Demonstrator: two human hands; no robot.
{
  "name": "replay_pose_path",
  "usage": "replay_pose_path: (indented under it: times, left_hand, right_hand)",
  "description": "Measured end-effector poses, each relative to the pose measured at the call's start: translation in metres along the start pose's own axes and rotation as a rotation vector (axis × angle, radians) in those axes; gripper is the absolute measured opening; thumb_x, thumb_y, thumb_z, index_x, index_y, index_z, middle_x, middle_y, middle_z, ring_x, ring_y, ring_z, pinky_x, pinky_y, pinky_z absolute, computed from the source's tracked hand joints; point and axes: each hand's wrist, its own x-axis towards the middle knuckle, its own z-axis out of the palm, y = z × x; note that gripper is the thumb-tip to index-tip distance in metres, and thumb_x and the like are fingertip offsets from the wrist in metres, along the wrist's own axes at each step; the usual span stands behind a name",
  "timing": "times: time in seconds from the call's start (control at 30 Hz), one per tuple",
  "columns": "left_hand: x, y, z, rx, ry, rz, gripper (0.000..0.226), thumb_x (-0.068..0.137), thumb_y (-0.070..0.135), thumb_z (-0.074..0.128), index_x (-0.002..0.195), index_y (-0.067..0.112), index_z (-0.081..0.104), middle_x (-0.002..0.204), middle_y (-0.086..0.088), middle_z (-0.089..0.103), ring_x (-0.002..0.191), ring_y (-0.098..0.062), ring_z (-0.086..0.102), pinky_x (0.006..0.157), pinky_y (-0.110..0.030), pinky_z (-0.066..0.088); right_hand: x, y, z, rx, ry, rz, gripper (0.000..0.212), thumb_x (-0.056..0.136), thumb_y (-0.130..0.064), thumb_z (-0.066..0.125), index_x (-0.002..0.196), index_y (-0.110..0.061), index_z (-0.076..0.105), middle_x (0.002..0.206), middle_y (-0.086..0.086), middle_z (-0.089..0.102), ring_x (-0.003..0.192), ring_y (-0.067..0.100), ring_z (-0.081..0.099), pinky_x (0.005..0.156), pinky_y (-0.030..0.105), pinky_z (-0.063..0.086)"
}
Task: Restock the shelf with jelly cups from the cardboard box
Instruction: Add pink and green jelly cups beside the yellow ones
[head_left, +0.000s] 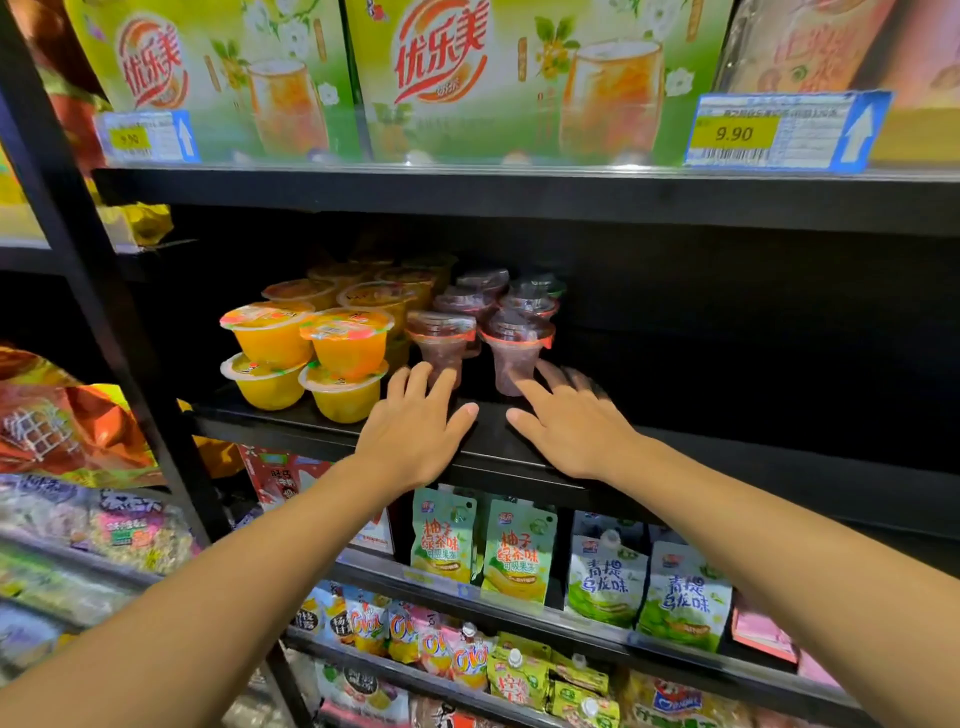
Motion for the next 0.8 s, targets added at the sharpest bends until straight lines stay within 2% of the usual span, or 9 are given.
replay_pose_path:
  times: [0.17,0.37,0.5,0.63,0.8]
  left_hand:
    - [0.013,0.002,0.001,0.042,-0.01,0.001,0.054,0.102,0.055,0.031,0.142,0.019,0.037,0.144,-0.009,0.035,0.137,-0.032,0.028,0.104,-0.048,0.041]
    - [0.019,0.005,0.001,0.043,-0.043,-0.014,0.054,0.102,0.055,0.031,0.14,0.017,0.041,0.142,-0.009,0.038,0.134,-0.032,0.031,0.103,-0.047,0.041]
    - [0.018,0.006,0.0,0.042,-0.051,-0.006,0.053,0.102,0.055,0.031,0.141,0.02,0.038,0.141,-0.009,0.038,0.132,-0.032,0.032,0.102,-0.047,0.041]
    - [0.012,0.007,-0.002,0.014,-0.052,-0.001,0.056,0.103,0.054,0.03,0.149,0.022,0.029,0.149,-0.01,0.032,0.14,-0.032,0.024,0.108,-0.048,0.037]
    - [-0.008,0.006,-0.006,-0.07,0.003,0.025,0.061,0.103,0.052,0.032,0.157,0.026,0.02,0.161,-0.007,0.021,0.148,-0.029,0.014,0.115,-0.047,0.029]
  right_hand:
    - [0.009,0.0,0.005,0.021,-0.005,-0.001,0.061,0.104,-0.056,0.026,0.158,-0.042,0.002,0.167,-0.001,0.002,0.152,0.034,0.006,0.121,0.054,0.014]
    - [0.013,0.001,0.008,0.027,0.007,-0.014,0.06,0.103,-0.056,0.027,0.157,-0.045,0.002,0.167,-0.002,0.004,0.15,0.034,0.009,0.12,0.054,0.017]
    - [0.012,0.001,0.005,0.031,0.004,-0.018,0.06,0.103,-0.056,0.027,0.157,-0.045,0.003,0.167,-0.002,0.005,0.149,0.034,0.011,0.119,0.055,0.018]
    - [0.009,-0.002,0.002,0.034,0.004,-0.012,0.061,0.103,-0.057,0.029,0.157,-0.042,0.006,0.167,0.002,0.008,0.149,0.036,0.014,0.117,0.056,0.022]
    - [-0.001,-0.011,-0.002,0.05,0.03,0.001,0.059,0.102,-0.058,0.031,0.155,-0.035,0.019,0.162,0.008,0.023,0.145,0.037,0.024,0.111,0.054,0.03]
